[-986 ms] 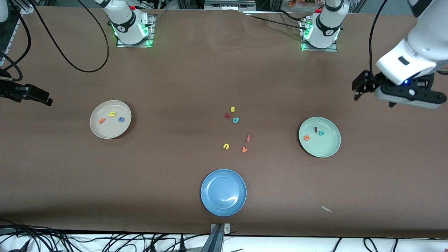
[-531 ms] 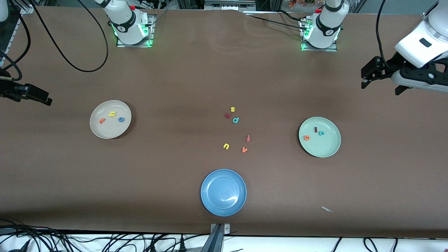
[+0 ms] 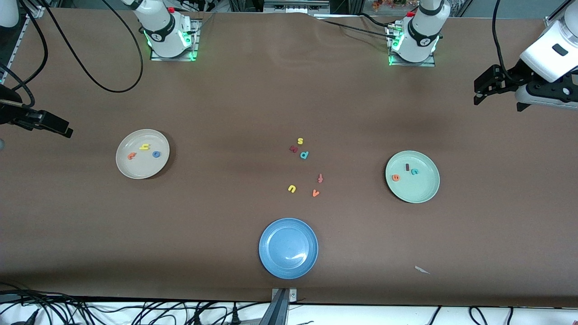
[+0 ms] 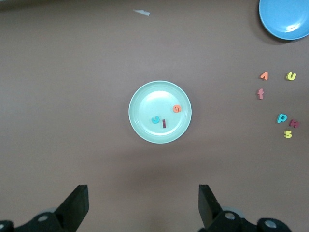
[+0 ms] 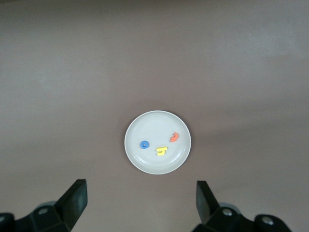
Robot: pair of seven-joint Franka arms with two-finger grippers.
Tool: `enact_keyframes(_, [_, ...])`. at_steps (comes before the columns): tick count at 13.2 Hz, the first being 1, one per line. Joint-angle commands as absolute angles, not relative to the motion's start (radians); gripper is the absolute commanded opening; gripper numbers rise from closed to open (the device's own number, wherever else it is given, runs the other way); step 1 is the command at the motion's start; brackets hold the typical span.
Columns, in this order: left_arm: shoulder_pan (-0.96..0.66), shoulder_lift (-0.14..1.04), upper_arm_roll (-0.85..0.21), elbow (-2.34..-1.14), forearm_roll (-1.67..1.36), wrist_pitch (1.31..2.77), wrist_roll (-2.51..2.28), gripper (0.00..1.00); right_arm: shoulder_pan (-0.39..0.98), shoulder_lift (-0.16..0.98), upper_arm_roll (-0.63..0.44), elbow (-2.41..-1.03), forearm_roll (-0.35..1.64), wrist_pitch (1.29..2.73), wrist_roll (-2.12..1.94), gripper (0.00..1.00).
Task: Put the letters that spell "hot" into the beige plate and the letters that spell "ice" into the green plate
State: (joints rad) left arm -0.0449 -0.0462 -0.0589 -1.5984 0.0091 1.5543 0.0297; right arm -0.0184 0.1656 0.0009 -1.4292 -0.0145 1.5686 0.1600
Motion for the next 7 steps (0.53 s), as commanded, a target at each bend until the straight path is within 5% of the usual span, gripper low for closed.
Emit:
enact_keyframes(1, [-0.029,-0.058,-0.074,-1.618,-0.014,1.532,0.015,1.0,-0.014,0.146,0.011,-1.456,-0.015,1.578,0.179,1.0])
enact_keyframes(7, [-0.029,-0.052,-0.072,-1.624,-0.014,1.572,0.014,1.0,-0.017,0.186,0.008,-1.456,0.004,1.605,0.169,1.0])
